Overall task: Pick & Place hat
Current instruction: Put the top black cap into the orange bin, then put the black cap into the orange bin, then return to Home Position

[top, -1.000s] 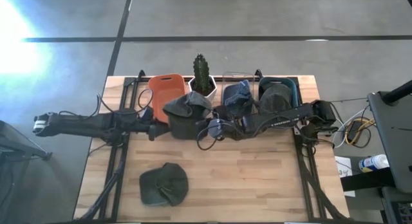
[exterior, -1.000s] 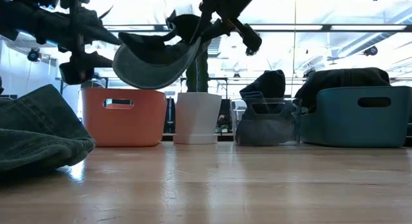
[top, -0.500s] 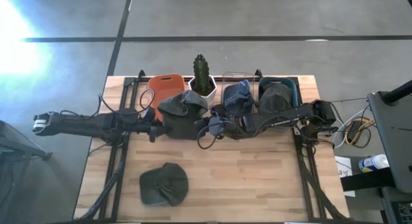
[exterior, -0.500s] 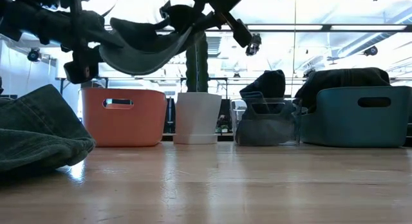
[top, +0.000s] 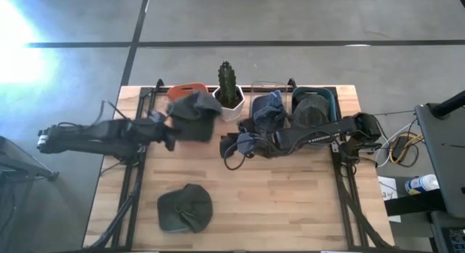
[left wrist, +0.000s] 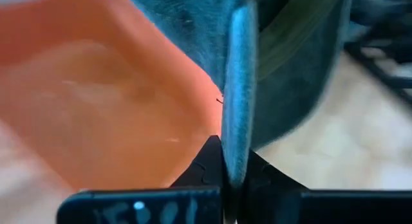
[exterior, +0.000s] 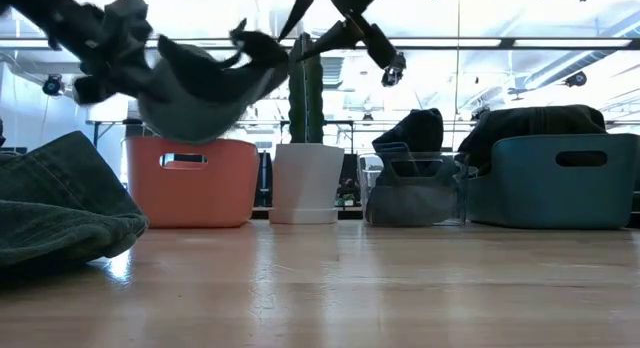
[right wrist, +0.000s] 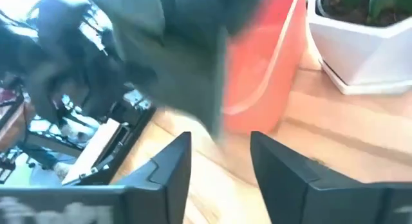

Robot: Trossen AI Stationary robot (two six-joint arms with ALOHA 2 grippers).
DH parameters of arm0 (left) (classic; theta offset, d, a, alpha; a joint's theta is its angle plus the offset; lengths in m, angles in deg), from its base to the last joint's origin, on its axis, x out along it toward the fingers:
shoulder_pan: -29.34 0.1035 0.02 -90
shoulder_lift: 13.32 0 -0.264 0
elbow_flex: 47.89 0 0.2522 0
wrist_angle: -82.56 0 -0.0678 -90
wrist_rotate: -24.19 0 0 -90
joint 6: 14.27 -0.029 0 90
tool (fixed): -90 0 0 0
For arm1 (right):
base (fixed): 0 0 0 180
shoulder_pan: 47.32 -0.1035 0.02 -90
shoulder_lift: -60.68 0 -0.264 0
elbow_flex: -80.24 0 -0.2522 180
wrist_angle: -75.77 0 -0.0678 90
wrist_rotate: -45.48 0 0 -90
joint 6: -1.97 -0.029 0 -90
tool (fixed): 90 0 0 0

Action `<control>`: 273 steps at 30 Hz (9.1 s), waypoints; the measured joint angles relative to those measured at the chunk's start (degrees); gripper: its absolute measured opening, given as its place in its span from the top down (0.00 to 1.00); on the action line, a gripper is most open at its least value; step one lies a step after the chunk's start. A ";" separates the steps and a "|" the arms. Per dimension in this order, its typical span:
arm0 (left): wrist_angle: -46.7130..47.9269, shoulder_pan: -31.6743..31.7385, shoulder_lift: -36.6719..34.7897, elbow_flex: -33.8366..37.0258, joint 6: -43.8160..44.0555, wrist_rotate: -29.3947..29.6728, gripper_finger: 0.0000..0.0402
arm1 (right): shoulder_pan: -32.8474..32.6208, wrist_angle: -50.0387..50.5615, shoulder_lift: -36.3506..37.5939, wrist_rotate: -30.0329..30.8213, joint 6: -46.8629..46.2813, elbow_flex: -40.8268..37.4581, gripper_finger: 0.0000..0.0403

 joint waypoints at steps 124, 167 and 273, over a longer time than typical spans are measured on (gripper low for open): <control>1.46 -36.78 24.41 0.22 4.79 -16.77 0.50 | -9.05 8.81 0.13 -4.12 -10.54 -0.15 0.56; -11.02 -37.22 21.37 9.47 13.66 -12.92 0.98 | -5.15 8.39 0.13 -3.85 -1.94 -0.01 0.56; 19.04 -17.37 14.27 -21.25 2.70 13.67 0.54 | 1.82 4.29 6.67 -17.93 30.18 -2.03 0.56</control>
